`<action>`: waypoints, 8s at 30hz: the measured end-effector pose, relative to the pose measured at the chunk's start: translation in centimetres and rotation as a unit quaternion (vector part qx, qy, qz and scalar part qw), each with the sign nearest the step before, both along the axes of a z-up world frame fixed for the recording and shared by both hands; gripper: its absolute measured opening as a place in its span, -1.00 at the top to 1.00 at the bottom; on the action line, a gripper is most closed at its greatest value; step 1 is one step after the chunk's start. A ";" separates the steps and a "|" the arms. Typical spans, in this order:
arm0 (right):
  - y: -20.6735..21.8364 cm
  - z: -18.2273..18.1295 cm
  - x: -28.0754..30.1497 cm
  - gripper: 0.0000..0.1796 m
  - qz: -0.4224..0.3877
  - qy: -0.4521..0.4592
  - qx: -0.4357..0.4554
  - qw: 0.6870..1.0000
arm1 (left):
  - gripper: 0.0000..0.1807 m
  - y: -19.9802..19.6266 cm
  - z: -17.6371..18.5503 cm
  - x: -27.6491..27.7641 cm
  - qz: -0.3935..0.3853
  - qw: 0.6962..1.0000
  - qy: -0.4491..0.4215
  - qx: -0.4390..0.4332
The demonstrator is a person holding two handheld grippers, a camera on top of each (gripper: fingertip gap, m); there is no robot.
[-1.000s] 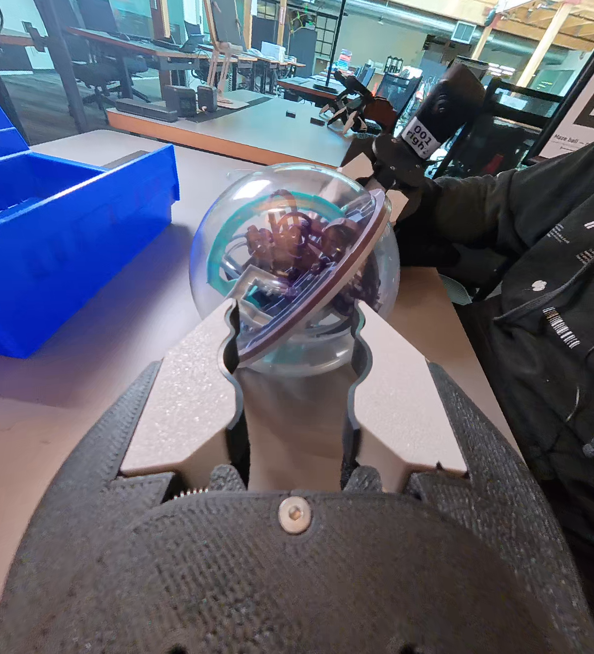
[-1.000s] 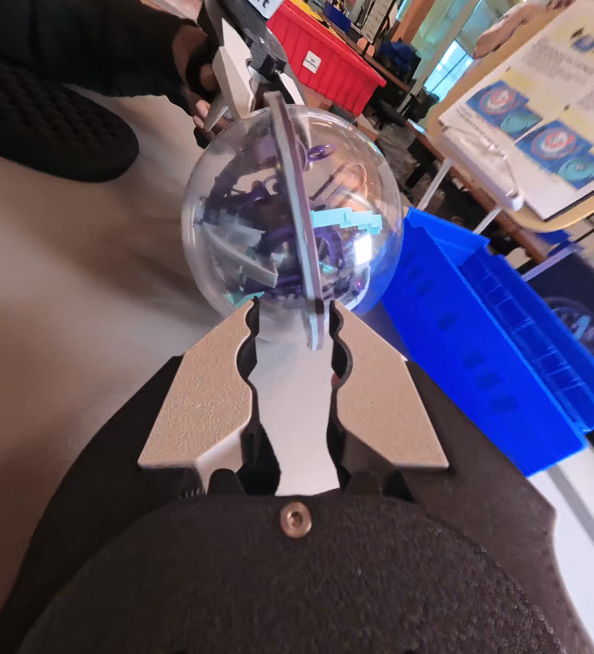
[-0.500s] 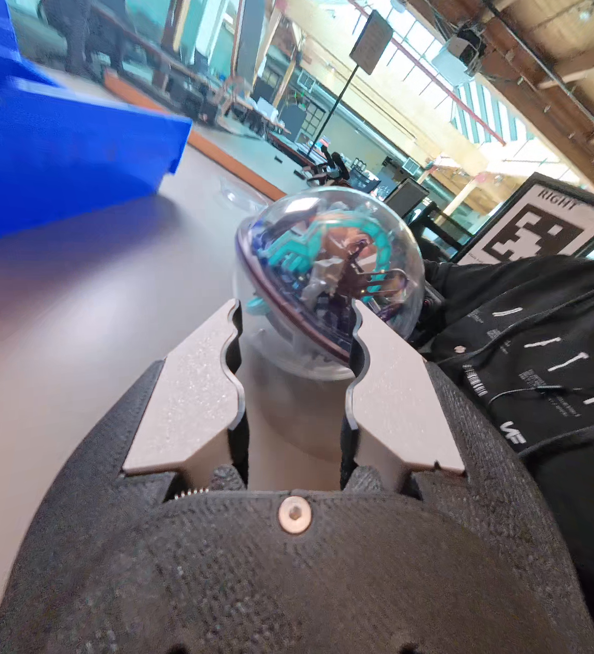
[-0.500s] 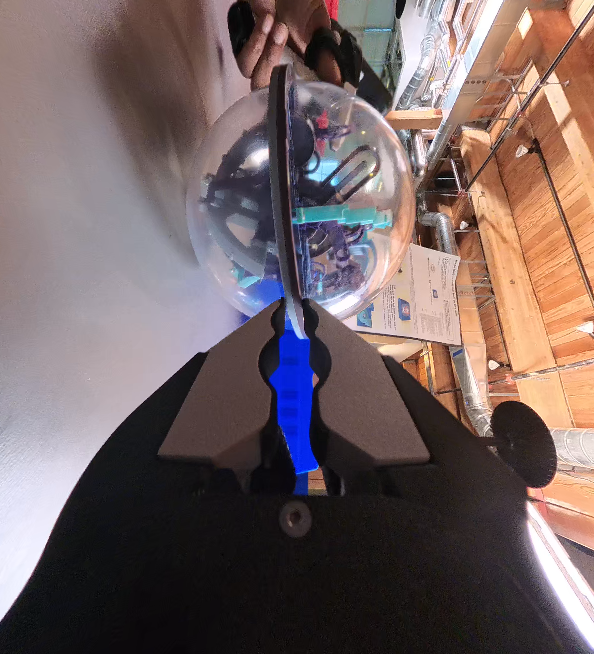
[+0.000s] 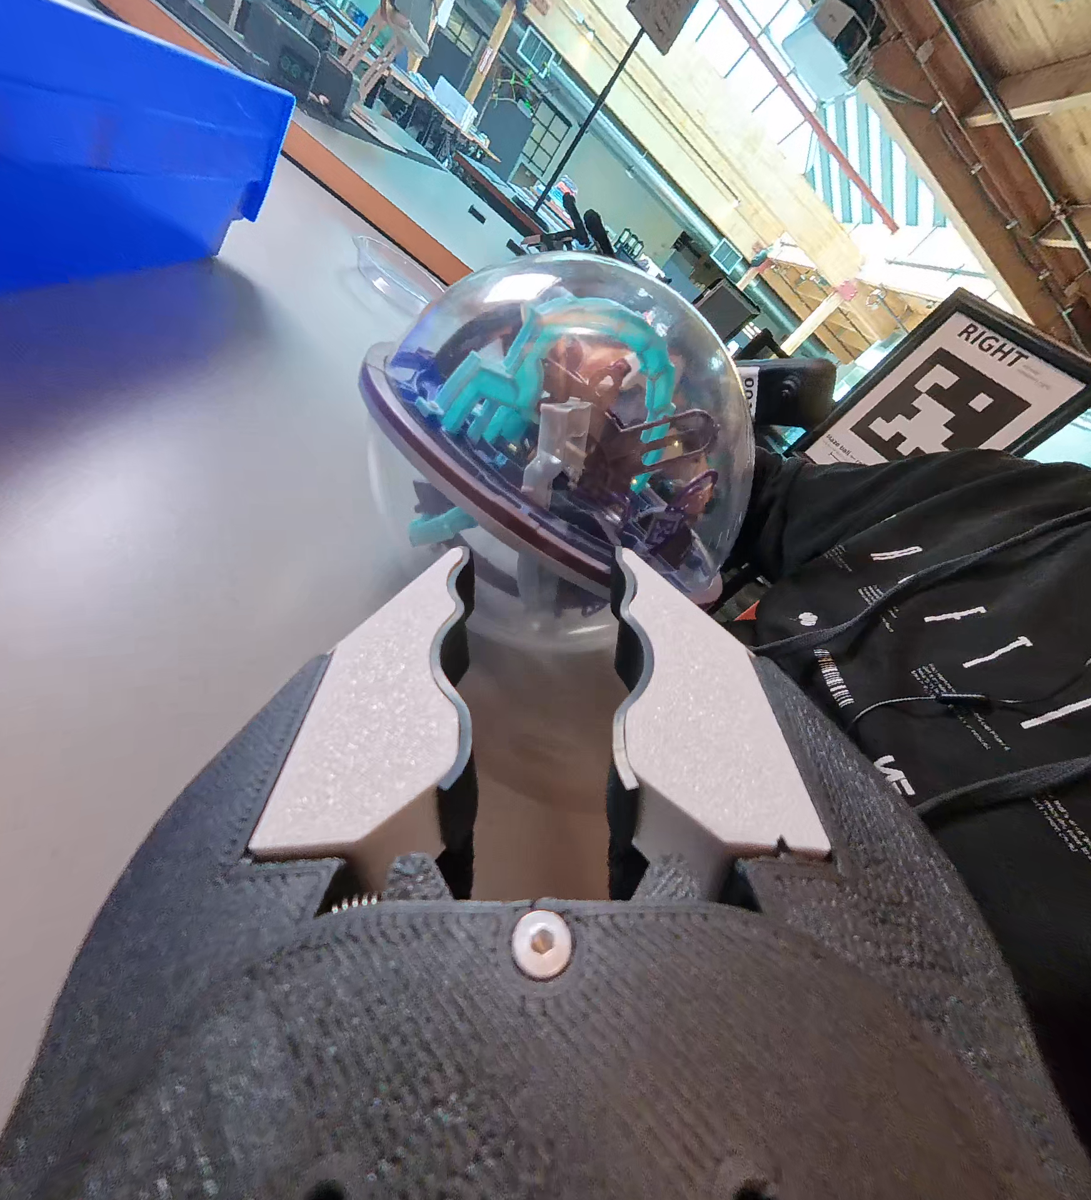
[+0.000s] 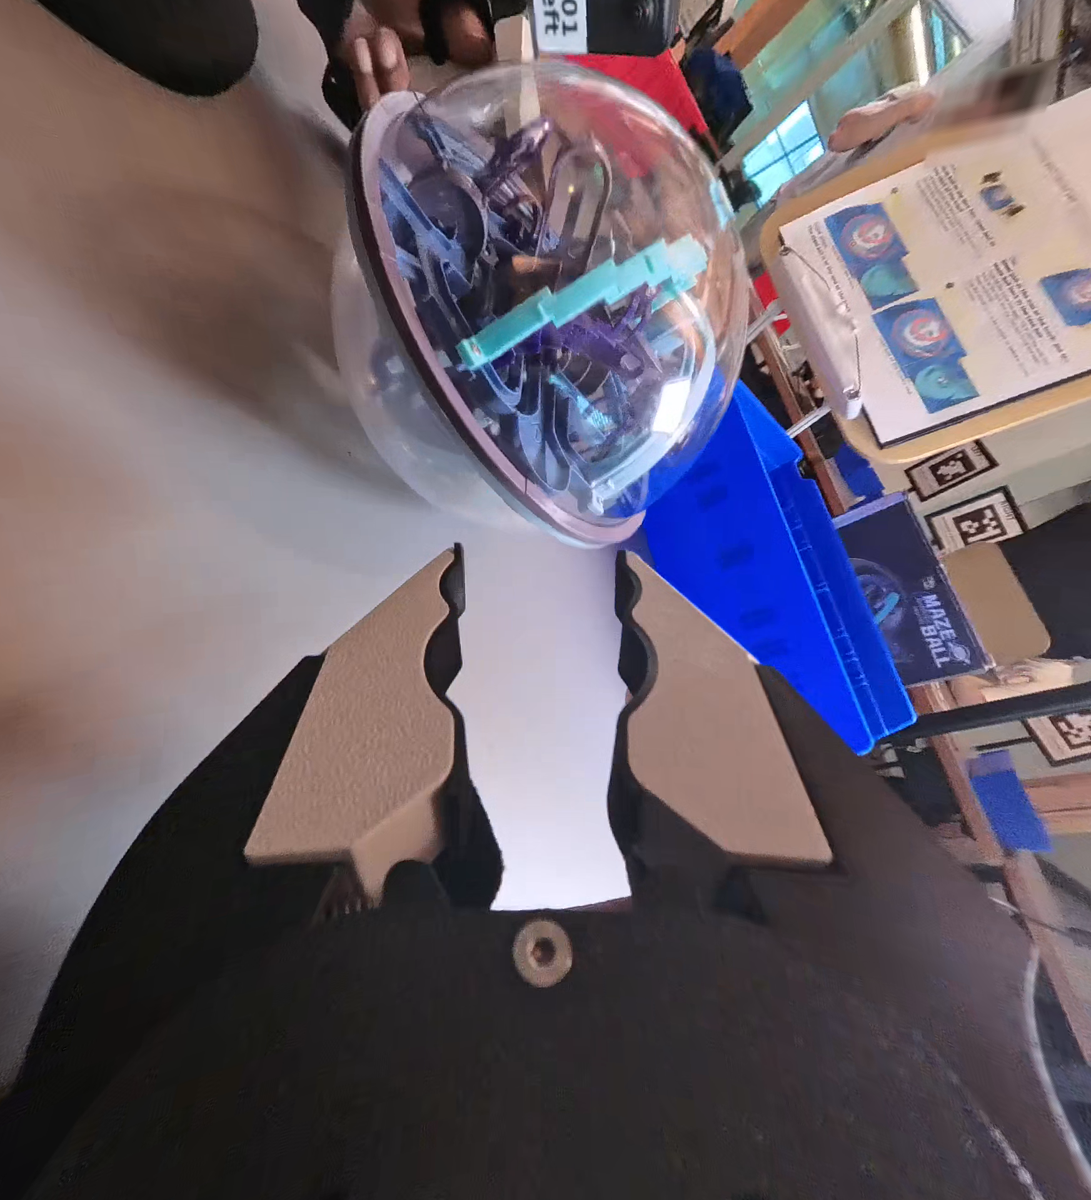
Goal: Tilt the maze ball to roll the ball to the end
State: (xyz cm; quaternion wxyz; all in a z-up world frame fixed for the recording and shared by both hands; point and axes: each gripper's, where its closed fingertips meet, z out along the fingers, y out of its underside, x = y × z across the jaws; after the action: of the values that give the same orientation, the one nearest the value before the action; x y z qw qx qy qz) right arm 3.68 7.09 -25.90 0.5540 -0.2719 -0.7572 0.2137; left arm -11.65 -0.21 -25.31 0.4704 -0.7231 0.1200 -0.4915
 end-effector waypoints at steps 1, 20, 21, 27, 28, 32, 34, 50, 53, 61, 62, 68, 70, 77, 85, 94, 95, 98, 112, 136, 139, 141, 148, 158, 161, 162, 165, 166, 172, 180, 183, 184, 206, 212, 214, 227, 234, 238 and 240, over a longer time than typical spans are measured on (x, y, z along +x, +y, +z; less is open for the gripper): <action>-0.1 0.1 -0.4 0.51 0.004 0.000 0.001 1.000 | 0.55 0.2 0.0 0.0 0.002 1.000 0.002 0.001; -0.8 1.4 -0.4 0.74 0.001 -0.036 -0.294 0.955 | 0.46 -0.8 1.9 -0.7 0.059 0.998 0.015 0.011; -0.9 0.7 -0.7 0.82 -0.004 -0.056 -0.328 0.943 | 0.49 -1.0 1.6 0.6 0.036 0.999 0.023 0.008; -1.6 -0.3 -2.2 0.77 -0.010 -0.078 -0.347 0.934 | 0.75 -1.4 1.3 3.1 -0.020 0.998 0.056 0.023; -1.3 -0.7 -1.8 0.73 -0.019 -0.095 -0.357 0.929 | 0.74 -1.5 1.1 3.2 -0.023 0.998 0.062 0.021; -2.8 -1.6 3.3 0.61 0.004 -0.193 -0.442 0.876 | 0.62 -3.1 2.1 3.1 -0.031 0.998 0.035 0.031; -7.4 -0.9 5.8 0.42 0.055 -0.233 -0.482 0.843 | 0.40 -4.0 2.4 3.6 -0.030 0.997 0.045 0.057; -3.2 0.1 0.4 0.52 -0.039 -0.136 -0.526 0.839 | -0.07 -6.9 3.4 6.2 -0.052 0.982 0.140 0.113; -5.7 -0.9 1.7 0.34 0.007 -0.198 -0.565 0.801 | -0.03 -5.7 3.6 4.3 -0.020 0.991 0.094 0.089; -8.9 -1.5 1.5 0.76 0.031 -0.242 -0.608 0.755 | 0.24 -2.6 1.6 3.8 -0.020 0.999 -0.033 -0.038; -8.5 -1.4 1.2 0.81 0.030 -0.238 -0.613 0.753 | 0.27 -2.5 1.5 3.6 -0.015 0.998 -0.039 -0.043; -6.0 -0.9 0.7 0.90 0.015 -0.220 -0.587 0.779 | 0.50 -3.4 0.6 3.0 -0.004 1.000 0.004 -0.022; -5.6 -1.2 0.8 0.86 0.008 -0.217 -0.555 0.803 | 0.55 -3.9 0.7 3.2 -0.011 1.000 0.008 -0.008; -5.0 0.1 3.0 0.56 0.039 -0.210 -0.608 0.765 | 0.57 -5.9 1.4 3.0 -0.050 0.999 -0.011 0.002; -5.6 -0.6 2.2 0.66 0.023 -0.224 -0.734 0.641 | 0.57 -5.5 0.2 4.6 -0.045 0.990 -0.067 -0.119; -5.6 -0.3 2.0 0.88 0.028 -0.219 -0.737 0.639 | 0.68 -7.7 0.5 6.4 -0.022 0.987 -0.044 -0.154; -5.4 -0.2 1.9 0.90 0.026 -0.211 -0.738 0.640 | 0.72 -7.6 0.3 6.3 -0.015 0.988 -0.034 -0.148; -4.9 0.0 1.7 0.92 0.020 -0.192 -0.715 0.671 | 0.77 -7.1 0.2 6.1 -0.005 0.989 -0.043 -0.140; 1.2 6.9 -1.0 0.93 0.017 -0.075 -0.471 0.879 | 0.93 0.2 8.6 2.3 0.054 0.986 0.050 0.151; 4.5 17.0 -1.0 0.93 -0.002 -0.020 -0.281 0.959 | 0.92 3.0 15.1 2.5 0.099 0.941 0.098 0.308; 4.4 17.7 -1.2 0.93 0.006 -0.003 -0.257 0.966 | 0.92 2.8 16.2 2.3 0.105 0.932 0.115 0.328; 4.4 17.7 -1.3 0.93 0.012 0.007 -0.246 0.969 | 0.92 2.5 17.0 2.2 0.108 0.926 0.121 0.341; 4.2 17.8 -1.8 0.93 0.026 0.040 -0.248 0.968 | 0.92 2.0 18.4 2.1 0.112 0.915 0.145 0.359; 4.3 18.7 -2.1 0.93 0.038 0.076 -0.218 0.972 | 0.92 1.5 19.9 2.2 0.117 0.896 0.164 0.395; 4.3 18.7 -2.3 0.93 0.040 0.077 -0.214 0.973 | 0.92 1.4 20.1 2.1 0.119 0.893 0.163 0.403; 4.4 18.6 -2.4 0.93 0.040 0.076 -0.213 0.973 | 0.92 1.4 20.2 2.1 0.119 0.892 0.164 0.405; 4.6 18.1 -2.6 0.93 0.044 0.080 -0.216 0.972 | 0.92 1.1 20.8 2.5 0.117 0.887 0.169 0.414; 4.6 18.1 -2.6 0.93 0.048 0.085 -0.223 0.970 | 0.92 1.0 20.9 2.8 0.115 0.884 0.173 0.418; 4.0 19.4 -2.2 0.93 0.061 0.110 -0.222 0.967 | 0.92 0.7 20.5 2.5 0.114 0.884 0.170 0.421; 4.3 18.4 -2.2 0.93 0.078 0.128 -0.256 0.955 | 0.92 0.1 22.1 4.1 0.108 0.866 0.213 0.440; 3.9 18.8 -2.1 0.93 0.086 0.147 -0.252 0.953 | 0.92 -0.1 22.0 3.7 0.108 0.865 0.217 0.439; 3.9 18.6 -2.1 0.93 0.085 0.148 -0.250 0.953 | 0.92 0.0 21.8 3.5 0.110 0.867 0.215 0.436; 3.0 20.6 -1.4 0.93 0.084 0.168 -0.181 0.965 | 0.92 -0.8 20.5 3.6 0.123 0.842 0.197 0.486; 2.6 20.6 -1.3 0.93 0.080 0.157 -0.173 0.969 | 0.92 -1.1 20.3 3.5 0.128 0.846 0.187 0.483; 2.5 20.5 -1.2 0.93 0.077 0.151 -0.172 0.970 | 0.92 -1.1 20.1 3.5 0.129 0.850 0.180 0.477; 3.0 17.9 -1.4 0.93 0.066 0.099 -0.221 0.968 | 0.92 -0.3 17.2 3.1 0.137 0.880 0.155 0.428; 2.9 16.3 -1.5 0.93 0.061 0.086 -0.234 0.967 | 0.92 -0.3 16.0 2.9 0.138 0.891 0.149 0.407; 3.0 15.0 -1.5 0.93 0.056 0.068 -0.254 0.963 | 0.92 -0.2 14.8 3.0 0.136 0.903 0.141 0.383; 3.0 14.1 -1.5 0.93 0.053 0.057 -0.266 0.961 | 0.92 -0.3 14.3 3.0 0.136 0.908 0.135 0.372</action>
State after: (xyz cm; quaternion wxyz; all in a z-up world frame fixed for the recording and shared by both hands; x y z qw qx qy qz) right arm 2.13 10.08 -11.81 0.4922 -0.3559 -0.6534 0.4518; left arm -8.64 -0.50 -11.06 0.7468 -0.5643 0.2575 -0.2399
